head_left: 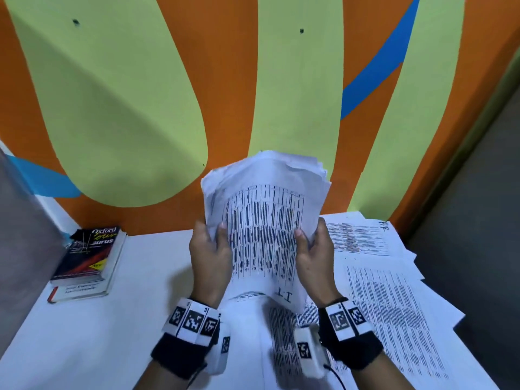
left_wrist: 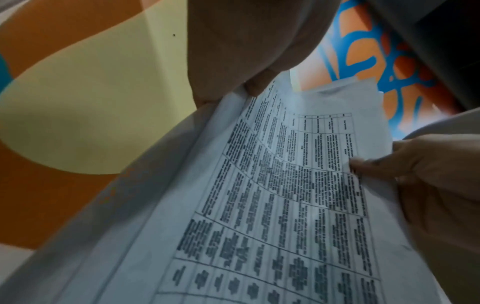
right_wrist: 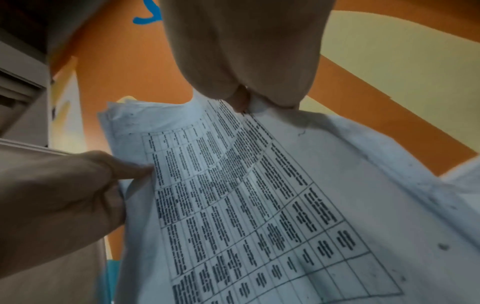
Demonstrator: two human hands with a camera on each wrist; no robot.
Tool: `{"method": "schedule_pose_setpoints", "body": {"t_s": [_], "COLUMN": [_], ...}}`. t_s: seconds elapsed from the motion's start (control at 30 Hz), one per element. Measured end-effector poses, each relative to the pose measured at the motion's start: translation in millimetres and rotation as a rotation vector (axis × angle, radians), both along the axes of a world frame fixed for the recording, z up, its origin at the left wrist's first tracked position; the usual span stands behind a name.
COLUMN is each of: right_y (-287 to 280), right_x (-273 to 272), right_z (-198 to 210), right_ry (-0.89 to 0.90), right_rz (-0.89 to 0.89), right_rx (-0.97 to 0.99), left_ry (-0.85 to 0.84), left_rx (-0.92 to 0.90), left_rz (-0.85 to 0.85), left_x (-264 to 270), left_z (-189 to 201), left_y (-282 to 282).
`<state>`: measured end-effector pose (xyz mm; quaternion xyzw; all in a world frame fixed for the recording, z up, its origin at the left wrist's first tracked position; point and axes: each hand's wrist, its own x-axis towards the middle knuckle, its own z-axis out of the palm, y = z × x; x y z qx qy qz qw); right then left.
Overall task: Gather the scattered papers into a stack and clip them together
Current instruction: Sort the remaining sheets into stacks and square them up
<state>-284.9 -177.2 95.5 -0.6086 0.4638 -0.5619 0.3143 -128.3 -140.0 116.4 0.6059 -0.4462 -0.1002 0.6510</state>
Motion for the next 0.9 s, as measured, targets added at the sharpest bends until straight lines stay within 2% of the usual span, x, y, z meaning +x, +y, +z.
{"method": "schedule_pose_setpoints", "body": {"t_s": [0.17,0.27,0.37,0.43,0.5,0.57,0.67,0.77,0.83,0.9], "right_y": [-10.1,-13.6,-20.4,-32.5,-46.5,-57.8,-68.1,-72.9,-73.9,-74.6], "right_x": [-1.2,-10.2,-13.2,-11.1,-11.1,-17.1,-28.7,-28.7,-22.8,-13.8], "right_z": [26.2,37.2,57.0,64.0,63.1,59.1,51.6,35.2,19.5,9.5], "right_ry": [-0.079,-0.086,0.167,0.358,0.456,0.441,0.239,-0.052,-0.123,-0.106], "right_rz": [-0.049,-0.095,-0.062,-0.004,0.024,0.023,-0.019,0.141,0.287,0.294], "right_rx": [-0.066,-0.207,-0.438,-0.502,-0.428,-0.374,-0.283,0.091,0.283,0.293], "left_ry": [0.065,0.112,0.096,0.074,0.082,0.11,0.144,0.151,0.151,0.152], "left_rx": [-0.041,-0.043,-0.045,-0.049,-0.059,-0.069,-0.088,-0.093,-0.077,-0.062], "left_rz": [-0.047,-0.103,-0.118,-0.107,-0.108,-0.136,-0.159,-0.153,-0.162,-0.181], "left_x": [7.7,12.6,15.7,14.5,13.0,13.0,15.5,26.0,31.9,32.1], "left_z": [9.5,2.0,-2.4,-2.8,-2.6,-1.6,-0.8,-4.8,-7.4,-6.6], "left_y": [-7.0,-4.8,-6.1,-7.5,-7.9,-7.0,-6.7,-11.7,-16.6,-21.5]}}
